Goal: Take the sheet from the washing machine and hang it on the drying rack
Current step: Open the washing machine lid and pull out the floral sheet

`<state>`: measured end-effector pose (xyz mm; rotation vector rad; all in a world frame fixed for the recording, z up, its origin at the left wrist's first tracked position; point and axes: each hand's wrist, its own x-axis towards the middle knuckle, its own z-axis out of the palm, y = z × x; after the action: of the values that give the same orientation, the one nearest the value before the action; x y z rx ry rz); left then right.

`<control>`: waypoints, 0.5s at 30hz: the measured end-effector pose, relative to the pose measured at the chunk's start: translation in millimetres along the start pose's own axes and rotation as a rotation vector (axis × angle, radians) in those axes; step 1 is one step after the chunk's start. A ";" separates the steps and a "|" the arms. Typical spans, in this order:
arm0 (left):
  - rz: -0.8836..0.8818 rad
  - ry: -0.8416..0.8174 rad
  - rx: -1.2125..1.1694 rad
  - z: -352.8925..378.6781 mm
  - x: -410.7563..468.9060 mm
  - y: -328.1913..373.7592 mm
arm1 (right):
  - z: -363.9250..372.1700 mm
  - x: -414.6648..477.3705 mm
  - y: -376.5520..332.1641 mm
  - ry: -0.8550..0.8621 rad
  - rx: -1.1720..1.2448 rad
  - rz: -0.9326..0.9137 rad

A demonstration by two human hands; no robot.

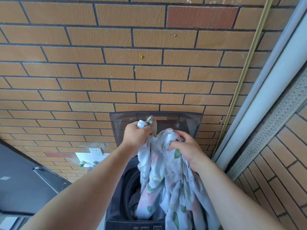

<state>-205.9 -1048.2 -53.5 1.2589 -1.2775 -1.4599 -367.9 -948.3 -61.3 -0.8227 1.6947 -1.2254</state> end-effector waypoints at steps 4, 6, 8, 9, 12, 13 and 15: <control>-0.021 -0.037 0.035 -9.6 2.4 0.1 | -10.9 8.2 -8.6 0.154 0.110 -0.030; -0.006 -0.096 0.052 -9.6 -3.9 2.8 | -13.4 10.7 -17.5 0.164 0.122 -0.070; -0.007 -0.182 0.001 -5.3 -12.1 5.2 | -9.6 10.2 -27.0 0.142 0.109 -0.107; -0.004 -0.245 -0.034 -2.6 -14.3 5.0 | -5.6 9.4 -30.3 0.119 0.091 -0.121; 0.018 -0.423 -0.119 6.4 -28.4 9.7 | 6.5 8.4 -32.1 0.076 0.065 -0.143; 0.023 -0.436 -0.110 7.9 -31.3 10.9 | 8.5 8.8 -31.9 0.080 0.087 -0.137; 0.016 -0.389 -0.081 8.2 -30.1 11.3 | 9.4 8.8 -30.4 0.077 0.122 -0.138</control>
<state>-209.0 -1019.4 -37.4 0.9362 -1.4561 -1.7852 -362.2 -968.7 -36.0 -0.8385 1.6272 -1.4564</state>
